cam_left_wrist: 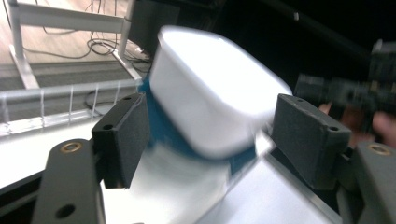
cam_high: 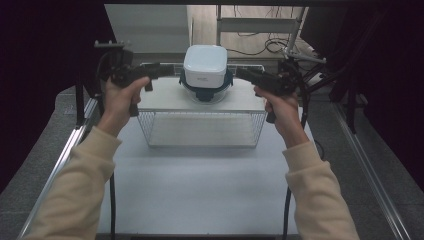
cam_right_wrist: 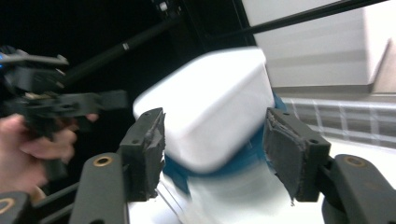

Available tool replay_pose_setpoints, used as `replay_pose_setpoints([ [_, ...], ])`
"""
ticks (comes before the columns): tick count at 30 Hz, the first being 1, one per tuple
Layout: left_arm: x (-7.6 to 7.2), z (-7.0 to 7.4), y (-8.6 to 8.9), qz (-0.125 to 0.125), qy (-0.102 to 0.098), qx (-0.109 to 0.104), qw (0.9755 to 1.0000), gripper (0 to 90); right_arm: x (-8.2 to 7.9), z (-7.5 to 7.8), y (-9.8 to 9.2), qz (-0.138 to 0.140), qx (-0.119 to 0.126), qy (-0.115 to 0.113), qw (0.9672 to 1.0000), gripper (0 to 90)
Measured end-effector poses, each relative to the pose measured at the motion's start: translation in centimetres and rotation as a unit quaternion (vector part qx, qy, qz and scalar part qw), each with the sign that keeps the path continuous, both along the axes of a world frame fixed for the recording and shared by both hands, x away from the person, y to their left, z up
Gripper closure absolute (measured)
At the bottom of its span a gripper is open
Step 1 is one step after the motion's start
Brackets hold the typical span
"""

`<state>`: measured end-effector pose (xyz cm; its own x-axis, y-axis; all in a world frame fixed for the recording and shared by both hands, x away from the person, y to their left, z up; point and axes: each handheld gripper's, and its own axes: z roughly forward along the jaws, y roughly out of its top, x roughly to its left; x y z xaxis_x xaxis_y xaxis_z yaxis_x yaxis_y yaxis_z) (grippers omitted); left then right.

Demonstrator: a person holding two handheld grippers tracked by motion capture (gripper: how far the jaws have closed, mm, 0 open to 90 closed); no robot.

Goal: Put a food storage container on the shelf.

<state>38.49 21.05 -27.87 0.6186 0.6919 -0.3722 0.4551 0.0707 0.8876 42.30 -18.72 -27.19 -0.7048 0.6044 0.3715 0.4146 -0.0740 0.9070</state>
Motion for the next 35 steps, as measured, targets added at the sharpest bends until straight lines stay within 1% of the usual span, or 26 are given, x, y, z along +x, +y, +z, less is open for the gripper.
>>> replay_pose_setpoints([
  [1, -1.0, -0.6, 0.1, -0.005, -0.006, 0.002, 1.0, 27.1, -0.7, -0.3, -0.3, 0.0, -0.012, -0.007, 0.9999, 35.8],
  [2, -2.1, -1.3, 0.2, -0.011, -0.008, 0.006, 0.9999, 27.1, -1.5, -0.7, -0.6, 0.001, -0.025, -0.011, 0.9996, 34.7],
  [4, -3.9, -2.6, 0.0, -0.012, -0.014, 0.028, 0.9995, 26.4, -3.1, -1.7, -1.1, 0.0, -0.048, -0.019, 0.9986, 33.0],
  [6, -5.5, -4.2, -0.2, -0.019, -0.013, 0.041, 0.9989, 26.2, -4.7, -2.8, -1.5, 0.003, -0.064, -0.027, 0.9975, 32.2],
  [7, -6.0, -4.8, -0.3, -0.023, -0.012, 0.045, 0.9987, 26.2, -5.5, -3.4, -1.6, 0.005, -0.071, -0.028, 0.9971, 31.7],
  [8, -6.9, -6.0, -0.6, -0.029, -0.008, 0.055, 0.998, 25.9, -6.1, -3.9, -1.7, 0.006, -0.077, -0.03, 0.9965, 31.5],
  [9, -7.6, -7.0, -0.7, -0.032, -0.007, 0.061, 0.9976, 25.4, -7.2, -4.8, -1.9, 0.008, -0.086, -0.035, 0.9956, 31.2],
  [11, -8.9, -8.9, -1.0, -0.036, -0.002, 0.073, 0.9967, 25.3, -8.8, -6.3, -2.0, 0.013, -0.1, -0.039, 0.9942, 30.7],
  [12, -9.3, -9.6, -1.0, -0.037, 0.002, 0.072, 0.9968, 25.3, -9.5, -7.0, -2.1, 0.018, -0.105, -0.04, 0.9935, 30.6],
  [13, -9.8, -10.7, -1.1, -0.041, 0.01, 0.073, 0.9964, 25.2, -10.0, -7.6, -2.1, 0.021, -0.111, -0.038, 0.9929, 30.3],
  [14, -10.3, -11.4, -1.2, -0.044, 0.018, 0.075, 0.9961, 24.9, -10.8, -8.4, -2.1, 0.023, -0.123, -0.04, 0.9914, 30.0],
  [15, -10.5, -11.9, -1.3, -0.044, 0.021, 0.079, 0.9957, 24.8, -11.3, -9.1, -2.0, 0.023, -0.13, -0.04, 0.9904, 29.7],
  [16, -10.9, -12.7, -1.3, -0.041, 0.022, 0.088, 0.995, 24.7, -11.7, -9.6, -2.0, 0.025, -0.136, -0.037, 0.9897, 29.6],
  [17, -11.2, -13.3, -1.3, -0.036, 0.022, 0.095, 0.9946, 24.5, -12.2, -10.4, -2.1, 0.028, -0.141, -0.034, 0.9891, 29.5],
  [18, -11.4, -13.7, -1.3, -0.035, 0.025, 0.096, 0.9944, 24.7, -12.5, -11.0, -2.1, 0.029, -0.144, -0.029, 0.9888, 29.2],
  [19, -11.7, -14.3, -1.3, -0.038, 0.033, 0.097, 0.994, 24.6, -12.7, -11.5, -2.1, 0.031, -0.148, -0.025, 0.9882, 29.0],
  [20, -11.9, -14.8, -1.2, -0.038, 0.038, 0.097, 0.9939, 24.4, -13.0, -12.3, -2.3, 0.03, -0.151, -0.017, 0.988, 29.0],
  [22, -12.3, -15.8, -1.1, -0.04, 0.047, 0.102, 0.9928, 24.5, -13.3, -13.5, -2.6, 0.029, -0.154, -0.005, 0.9876, 29.0],
  [24, -12.6, -16.7, -1.2, -0.038, 0.056, 0.106, 0.9921, 24.5, -13.4, -14.7, -2.9, 0.025, -0.161, 0.011, 0.9866, 28.8],
  [25, -12.7, -17.0, -1.2, -0.04, 0.061, 0.108, 0.9914, 24.4, -13.4, -15.2, -3.0, 0.022, -0.168, 0.017, 0.9854, 28.7],
  [27, -12.7, -17.6, -1.3, -0.041, 0.065, 0.113, 0.9906, 24.3, -13.4, -16.1, -3.2, 0.022, -0.179, 0.028, 0.9832, 28.1],
  [29, -12.7, -17.7, -1.3, -0.039, 0.068, 0.115, 0.9902, 24.2, -13.3, -16.5, -3.2, 0.019, -0.184, 0.034, 0.9821, 27.4],
  [30, -12.7, -17.6, -1.4, -0.036, 0.067, 0.116, 0.9904, 24.0, -13.3, -16.5, -3.2, 0.018, -0.185, 0.034, 0.982, 27.2],
  [32, -12.7, -17.6, -1.3, -0.035, 0.064, 0.115, 0.9907, 24.0, -13.4, -16.3, -3.2, 0.018, -0.185, 0.028, 0.9821, 26.6],
  [35, -12.6, -17.7, -1.2, -0.034, 0.067, 0.112, 0.9908, 24.0, -13.5, -16.1, -3.3, 0.014, -0.187, 0.022, 0.982, 25.9],
])
